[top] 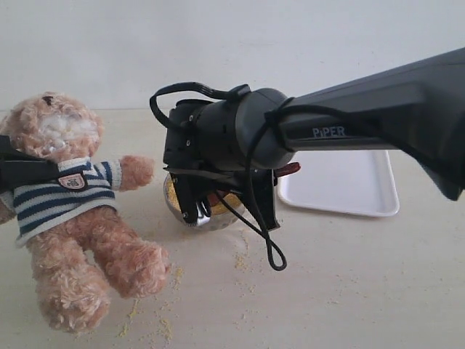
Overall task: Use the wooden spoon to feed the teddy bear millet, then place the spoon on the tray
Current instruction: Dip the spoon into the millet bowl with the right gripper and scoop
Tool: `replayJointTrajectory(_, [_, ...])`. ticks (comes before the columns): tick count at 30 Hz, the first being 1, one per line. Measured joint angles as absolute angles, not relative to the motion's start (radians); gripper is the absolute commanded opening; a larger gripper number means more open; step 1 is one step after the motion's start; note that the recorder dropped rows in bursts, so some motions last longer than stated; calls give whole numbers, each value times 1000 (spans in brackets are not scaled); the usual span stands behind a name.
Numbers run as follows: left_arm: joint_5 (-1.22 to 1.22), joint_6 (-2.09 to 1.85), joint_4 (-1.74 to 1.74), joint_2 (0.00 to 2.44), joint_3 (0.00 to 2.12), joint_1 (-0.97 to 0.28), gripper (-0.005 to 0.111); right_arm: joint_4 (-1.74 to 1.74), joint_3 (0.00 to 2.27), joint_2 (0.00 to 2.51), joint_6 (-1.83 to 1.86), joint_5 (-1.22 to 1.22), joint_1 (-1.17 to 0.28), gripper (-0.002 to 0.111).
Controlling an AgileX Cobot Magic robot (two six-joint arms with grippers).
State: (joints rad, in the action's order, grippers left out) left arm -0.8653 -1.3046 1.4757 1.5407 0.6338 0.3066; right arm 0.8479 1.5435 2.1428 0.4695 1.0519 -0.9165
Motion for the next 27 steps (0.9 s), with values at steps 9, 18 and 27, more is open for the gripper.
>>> replayJointTrajectory(9, [-865,-1305,1476,1541,634,307,5,714,1544,2097,548,1060,-917,0])
replayJointTrajectory(18, [-865,-1305,1476,1541,634,307,5,691,1544,2078,554,1060,-917,0])
replayJointTrajectory(27, [-865,-1305,1476,1541,634,307,5,550,1544,2078,550,1056,-816,0])
